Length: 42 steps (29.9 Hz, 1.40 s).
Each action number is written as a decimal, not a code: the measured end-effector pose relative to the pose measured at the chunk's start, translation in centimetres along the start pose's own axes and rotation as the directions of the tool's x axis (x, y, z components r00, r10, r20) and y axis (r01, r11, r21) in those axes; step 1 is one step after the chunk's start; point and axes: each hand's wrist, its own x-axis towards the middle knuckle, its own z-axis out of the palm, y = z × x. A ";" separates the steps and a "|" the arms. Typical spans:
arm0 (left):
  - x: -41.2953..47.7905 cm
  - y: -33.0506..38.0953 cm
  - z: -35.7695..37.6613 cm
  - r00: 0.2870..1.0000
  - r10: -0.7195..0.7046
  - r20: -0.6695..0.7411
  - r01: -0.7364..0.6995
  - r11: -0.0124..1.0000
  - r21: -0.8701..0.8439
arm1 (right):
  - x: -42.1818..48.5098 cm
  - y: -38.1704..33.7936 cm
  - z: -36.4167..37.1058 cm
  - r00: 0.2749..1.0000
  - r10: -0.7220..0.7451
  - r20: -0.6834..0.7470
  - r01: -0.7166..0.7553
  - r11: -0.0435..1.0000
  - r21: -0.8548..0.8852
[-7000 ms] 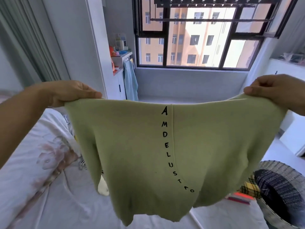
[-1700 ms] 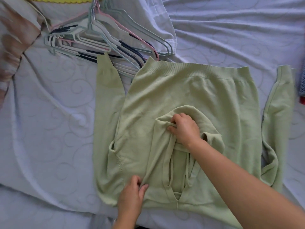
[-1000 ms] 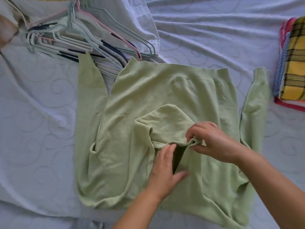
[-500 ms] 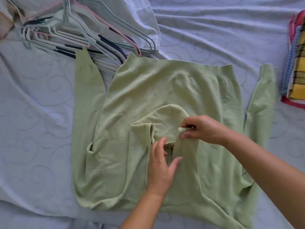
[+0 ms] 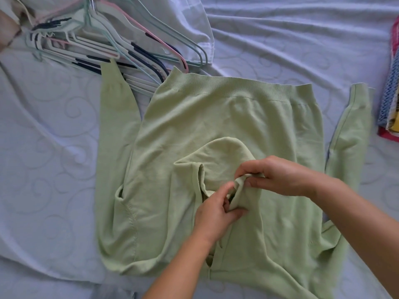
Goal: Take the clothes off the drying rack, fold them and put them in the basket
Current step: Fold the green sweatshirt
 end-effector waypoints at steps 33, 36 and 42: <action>0.2 -5.2 3.5 0.796 0.593 0.124 -0.408 0.373 0.833 | -2.4 2.9 12.7 0.513 0.696 -0.502 -0.244 0.679 0.692; 1.3 -5.3 3.8 0.841 0.511 0.178 -0.396 0.357 0.846 | -3.0 3.4 14.2 0.496 0.724 -0.480 -0.231 0.642 0.731; -1.3 -3.5 0.8 0.783 0.618 -0.076 -0.407 0.600 0.688 | -3.0 1.0 13.8 0.410 0.433 -0.802 -0.341 0.889 0.305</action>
